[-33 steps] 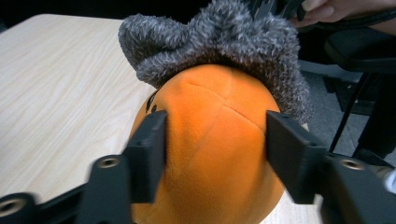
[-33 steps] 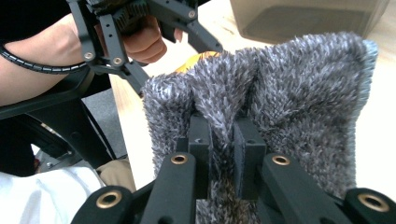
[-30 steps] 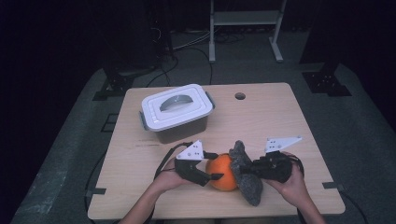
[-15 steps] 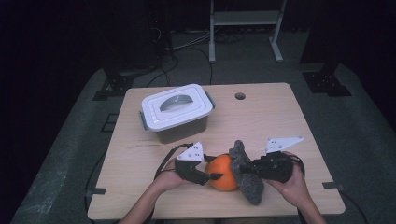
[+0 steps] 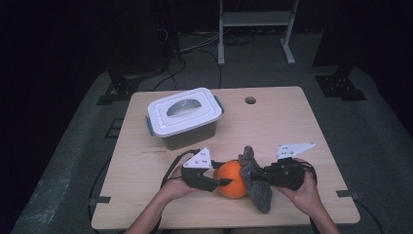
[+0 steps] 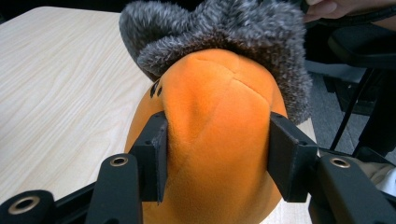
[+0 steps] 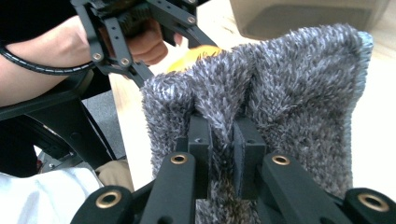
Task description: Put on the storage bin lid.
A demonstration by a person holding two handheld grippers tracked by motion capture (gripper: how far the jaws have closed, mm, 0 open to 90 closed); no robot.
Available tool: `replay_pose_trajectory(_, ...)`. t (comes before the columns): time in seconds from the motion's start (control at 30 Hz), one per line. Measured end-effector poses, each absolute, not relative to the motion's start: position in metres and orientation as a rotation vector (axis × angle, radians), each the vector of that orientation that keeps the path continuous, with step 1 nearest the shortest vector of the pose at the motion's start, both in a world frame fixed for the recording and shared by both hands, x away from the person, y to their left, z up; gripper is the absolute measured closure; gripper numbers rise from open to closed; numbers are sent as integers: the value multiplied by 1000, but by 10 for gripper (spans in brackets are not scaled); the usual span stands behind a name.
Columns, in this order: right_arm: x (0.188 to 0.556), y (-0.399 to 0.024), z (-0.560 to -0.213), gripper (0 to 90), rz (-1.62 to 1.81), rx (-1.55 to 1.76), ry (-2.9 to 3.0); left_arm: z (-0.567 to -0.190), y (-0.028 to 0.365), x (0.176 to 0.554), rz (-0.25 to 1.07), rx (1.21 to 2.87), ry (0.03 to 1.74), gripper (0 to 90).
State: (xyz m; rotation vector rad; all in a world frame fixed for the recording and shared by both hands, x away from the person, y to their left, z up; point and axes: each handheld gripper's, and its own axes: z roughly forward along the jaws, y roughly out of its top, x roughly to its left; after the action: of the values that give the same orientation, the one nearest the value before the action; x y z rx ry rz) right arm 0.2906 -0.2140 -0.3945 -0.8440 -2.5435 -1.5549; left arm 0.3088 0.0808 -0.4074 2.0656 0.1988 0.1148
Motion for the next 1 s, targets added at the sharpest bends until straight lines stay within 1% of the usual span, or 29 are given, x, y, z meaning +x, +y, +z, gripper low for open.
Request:
replay_pose_trajectory(0.17,291,-216,-394,793,-1543,-857,-2558,-404,81,308,120,2058,193,463)
replay_pose_trajectory(0.23,291,-216,-396,793,-1536,-861,-2550,-406,80,308,117,2054,192,432)
replay_pose_trajectory(0.4,293,-218,-399,792,-1513,-880,-2551,-413,76,313,96,2081,219,156)
replay_pose_trajectory(0.43,293,-218,-399,792,-1513,-880,-2551,-413,76,313,96,2081,219,140)
replay_pose_trajectory(0.47,292,-218,-396,792,-1509,-880,-2568,-417,76,314,76,2083,221,156)
replay_pose_trajectory(0.57,287,-215,-387,793,-1553,-854,-2585,-415,76,311,98,2092,190,299)
replay_pose_trajectory(0.6,286,-214,-383,793,-1576,-837,-2579,-414,74,309,108,2092,178,329)
replay_pose_trajectory(0.73,283,-206,-378,793,-1574,-793,-2601,-409,72,303,150,2086,161,402)
replay_pose_trajectory(0.87,287,-213,-386,792,-1561,-840,-2587,-403,78,305,154,2055,194,412)
replay_pose_trajectory(0.93,290,-217,-392,792,-1537,-875,-2581,-402,79,306,168,2062,202,411)
replay_pose_trajectory(1.0,290,-217,-391,792,-1545,-878,-2578,-403,77,305,181,2077,196,411)
